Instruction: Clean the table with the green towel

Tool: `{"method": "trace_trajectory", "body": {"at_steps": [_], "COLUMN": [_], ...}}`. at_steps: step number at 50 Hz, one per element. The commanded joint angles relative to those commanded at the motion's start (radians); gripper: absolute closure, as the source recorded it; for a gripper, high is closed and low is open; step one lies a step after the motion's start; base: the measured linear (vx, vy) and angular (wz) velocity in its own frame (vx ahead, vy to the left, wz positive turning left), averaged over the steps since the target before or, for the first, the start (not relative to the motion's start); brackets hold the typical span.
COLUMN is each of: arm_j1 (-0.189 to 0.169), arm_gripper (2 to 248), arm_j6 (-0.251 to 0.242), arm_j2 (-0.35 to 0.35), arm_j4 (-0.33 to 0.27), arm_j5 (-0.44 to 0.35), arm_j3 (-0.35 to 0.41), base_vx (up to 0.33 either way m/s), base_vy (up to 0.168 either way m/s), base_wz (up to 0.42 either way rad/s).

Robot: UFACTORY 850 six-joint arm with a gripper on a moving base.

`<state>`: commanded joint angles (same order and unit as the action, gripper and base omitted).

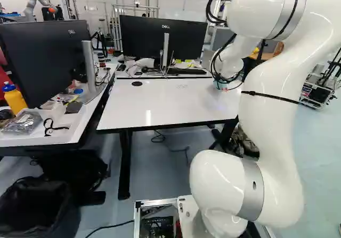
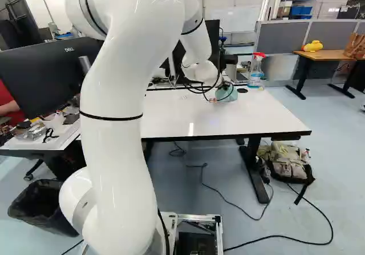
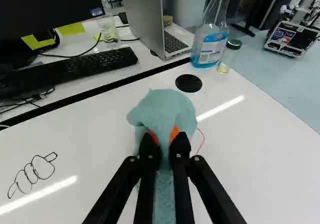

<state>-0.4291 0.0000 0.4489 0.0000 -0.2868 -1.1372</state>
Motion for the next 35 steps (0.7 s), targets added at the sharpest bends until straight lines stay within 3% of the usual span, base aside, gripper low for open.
{"method": "trace_trajectory", "body": {"at_steps": [35], "arm_j1": [0.0], "arm_gripper": [211], "arm_j6": [0.0], "arm_j2": [0.0], "arm_j4": [0.0], "arm_j5": [0.207], "arm_j3": [0.0], "base_vx": [0.0], "base_vy": [0.0], "base_wz": [0.0]}}
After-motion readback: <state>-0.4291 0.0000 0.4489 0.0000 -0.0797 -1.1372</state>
